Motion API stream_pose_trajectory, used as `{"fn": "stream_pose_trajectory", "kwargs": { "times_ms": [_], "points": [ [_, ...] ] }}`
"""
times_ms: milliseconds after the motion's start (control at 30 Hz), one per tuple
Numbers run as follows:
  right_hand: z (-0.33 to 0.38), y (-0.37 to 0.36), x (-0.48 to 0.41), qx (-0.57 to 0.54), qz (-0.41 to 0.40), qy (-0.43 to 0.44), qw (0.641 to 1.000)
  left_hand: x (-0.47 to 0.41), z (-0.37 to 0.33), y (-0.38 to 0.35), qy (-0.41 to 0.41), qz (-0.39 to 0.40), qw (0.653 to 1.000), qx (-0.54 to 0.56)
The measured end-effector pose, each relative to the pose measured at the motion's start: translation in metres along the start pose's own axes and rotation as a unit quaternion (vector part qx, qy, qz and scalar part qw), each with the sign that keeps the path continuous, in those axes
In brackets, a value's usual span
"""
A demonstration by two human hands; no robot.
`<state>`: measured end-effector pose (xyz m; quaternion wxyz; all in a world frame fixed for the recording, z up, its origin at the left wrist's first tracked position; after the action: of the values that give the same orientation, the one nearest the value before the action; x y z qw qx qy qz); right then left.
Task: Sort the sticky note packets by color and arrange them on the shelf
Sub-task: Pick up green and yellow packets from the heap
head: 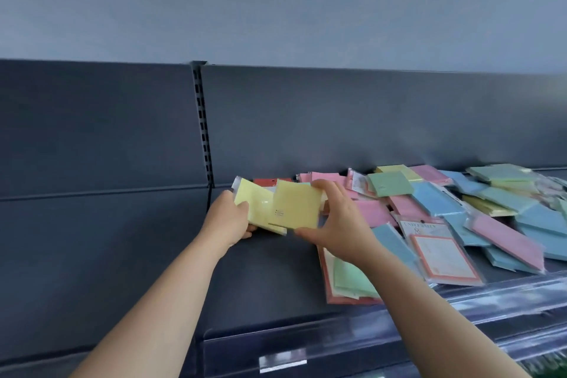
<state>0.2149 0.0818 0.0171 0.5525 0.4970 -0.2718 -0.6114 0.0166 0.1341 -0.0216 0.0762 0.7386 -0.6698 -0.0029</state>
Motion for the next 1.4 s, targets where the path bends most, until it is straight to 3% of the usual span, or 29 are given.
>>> {"fn": "stream_pose_trajectory", "kwargs": {
  "times_ms": [167,333,500,567,733,967,1400],
  "points": [
    [0.022,-0.02,-0.01,-0.002,0.027,0.04,0.999,0.021,-0.001,0.012,-0.006,0.021,0.995,0.094],
    [0.043,-0.043,-0.014,-0.026,0.065,0.052,0.996,0.04,-0.004,0.04,-0.05,-0.009,0.995,0.088],
    [0.076,-0.059,-0.019,-0.168,0.112,0.007,0.979,0.051,-0.005,0.08,-0.064,-0.051,0.988,0.134],
    [0.096,-0.065,-0.022,-0.17,0.112,0.002,0.979,0.055,-0.005,0.098,-0.067,-0.064,0.986,0.142],
    [0.156,-0.08,-0.027,-0.196,0.096,-0.009,0.976,0.068,-0.005,0.162,-0.101,-0.123,0.987,0.011],
    [0.267,-0.122,-0.022,-0.209,0.105,0.002,0.972,0.094,0.002,0.281,-0.077,-0.15,0.97,-0.177],
    [0.484,-0.211,-0.01,-0.214,0.123,0.055,0.968,0.117,0.041,0.514,-0.04,-0.211,0.938,-0.271]
  ]
}}
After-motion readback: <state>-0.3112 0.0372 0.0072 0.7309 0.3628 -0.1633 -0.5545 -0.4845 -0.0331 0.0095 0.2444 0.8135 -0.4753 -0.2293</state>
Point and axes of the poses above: each hand's wrist, its own x-axis away from the middle knuckle, its own y-axis out of the back of the hand, z = x × y, the point moved 6 cm from there along -x, towards the middle knuckle, and after that the axes turned 15 degrees about x, right-handed, at the moved point
